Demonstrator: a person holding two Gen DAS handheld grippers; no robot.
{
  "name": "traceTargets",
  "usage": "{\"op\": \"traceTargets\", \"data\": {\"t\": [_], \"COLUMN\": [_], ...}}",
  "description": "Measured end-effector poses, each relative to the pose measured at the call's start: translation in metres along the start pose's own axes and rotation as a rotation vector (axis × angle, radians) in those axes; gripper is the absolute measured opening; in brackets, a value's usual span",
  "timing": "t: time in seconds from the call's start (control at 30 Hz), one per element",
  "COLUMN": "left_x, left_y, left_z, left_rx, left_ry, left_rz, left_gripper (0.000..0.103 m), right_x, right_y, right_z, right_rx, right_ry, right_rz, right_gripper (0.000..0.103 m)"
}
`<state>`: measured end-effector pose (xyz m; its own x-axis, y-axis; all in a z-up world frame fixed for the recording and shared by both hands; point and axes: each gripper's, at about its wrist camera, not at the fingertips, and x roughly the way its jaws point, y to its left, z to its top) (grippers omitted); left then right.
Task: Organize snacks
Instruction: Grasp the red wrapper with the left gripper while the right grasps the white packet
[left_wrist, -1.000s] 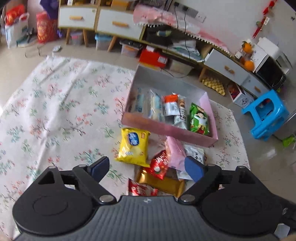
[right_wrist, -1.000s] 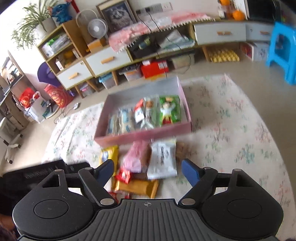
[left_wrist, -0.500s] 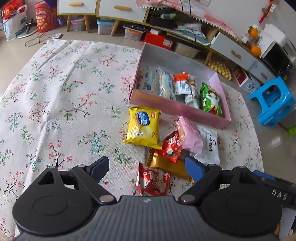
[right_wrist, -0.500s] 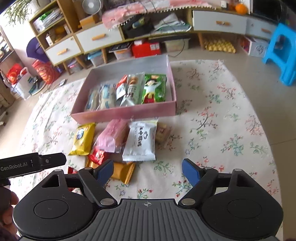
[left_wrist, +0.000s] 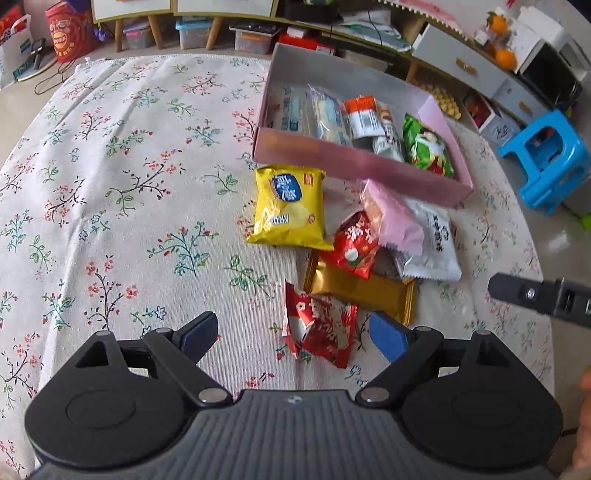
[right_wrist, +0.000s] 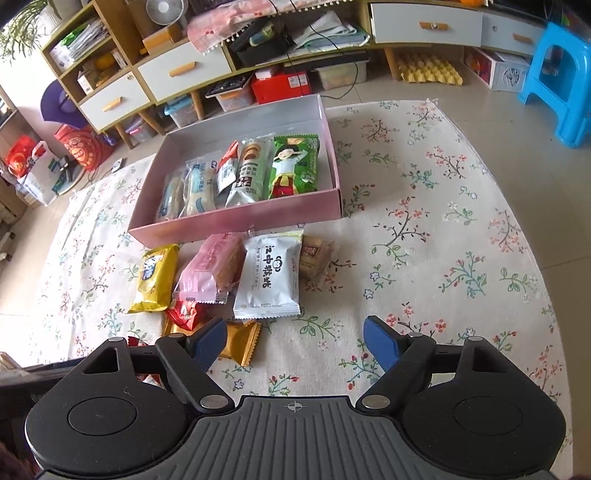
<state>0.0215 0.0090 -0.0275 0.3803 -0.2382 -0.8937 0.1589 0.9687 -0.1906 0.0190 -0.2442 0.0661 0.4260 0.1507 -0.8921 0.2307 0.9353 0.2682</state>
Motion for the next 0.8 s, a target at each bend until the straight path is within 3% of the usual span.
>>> {"op": "traceTargets", "data": {"t": [0.8], "left_x": [0.033], "left_y": [-0.008], "left_z": [-0.013], "left_rx": [0.092], "left_ry": [0.072], "left_rz": [0.071], "left_gripper": [0.088], "right_x": [0.040], "right_y": [0.002], "right_z": [0.014], "right_rx": [0.044], "right_ry": [0.077], "right_rz": [-0.037], "right_gripper": [0.083]}}
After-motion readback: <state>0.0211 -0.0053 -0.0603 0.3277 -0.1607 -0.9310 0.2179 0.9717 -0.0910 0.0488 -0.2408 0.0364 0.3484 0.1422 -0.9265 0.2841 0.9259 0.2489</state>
